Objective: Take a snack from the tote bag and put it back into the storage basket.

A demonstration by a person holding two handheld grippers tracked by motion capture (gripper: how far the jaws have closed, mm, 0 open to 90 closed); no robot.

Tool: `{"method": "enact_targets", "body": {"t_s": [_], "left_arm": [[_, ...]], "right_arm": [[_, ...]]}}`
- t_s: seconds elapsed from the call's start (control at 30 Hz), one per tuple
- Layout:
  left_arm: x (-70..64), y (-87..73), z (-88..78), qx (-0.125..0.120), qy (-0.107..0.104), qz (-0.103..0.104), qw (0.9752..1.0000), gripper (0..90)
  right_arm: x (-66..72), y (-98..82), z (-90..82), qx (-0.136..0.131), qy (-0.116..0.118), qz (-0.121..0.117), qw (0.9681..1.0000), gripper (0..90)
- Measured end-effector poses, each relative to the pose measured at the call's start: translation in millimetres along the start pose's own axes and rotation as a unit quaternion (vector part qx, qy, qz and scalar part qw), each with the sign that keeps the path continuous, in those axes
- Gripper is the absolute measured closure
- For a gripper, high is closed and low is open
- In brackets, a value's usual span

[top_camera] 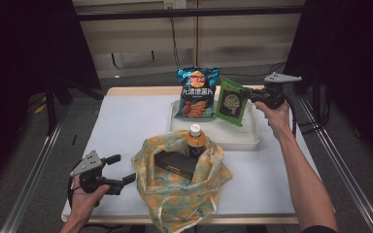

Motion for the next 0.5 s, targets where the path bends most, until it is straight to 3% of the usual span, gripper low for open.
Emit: {"method": "enact_targets", "body": {"t_s": [0.5], "left_arm": [[0.1, 0.1, 1.1, 0.002, -0.003, 0.006, 1.0000, 5.7]], "right_arm": [[-13.7, -13.8, 20.3, 0.030, -0.016, 0.011, 0.9994, 78.1]]}}
Point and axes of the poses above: each handheld gripper's, and its own axes: z roughly forward along the jaws, y roughly out of its top, x roughly to its left, the point moved 2 cm from there along z, roughly forward along the jaws, and after that the axes turned 8 degrees about -y, right-handed, at the moved point
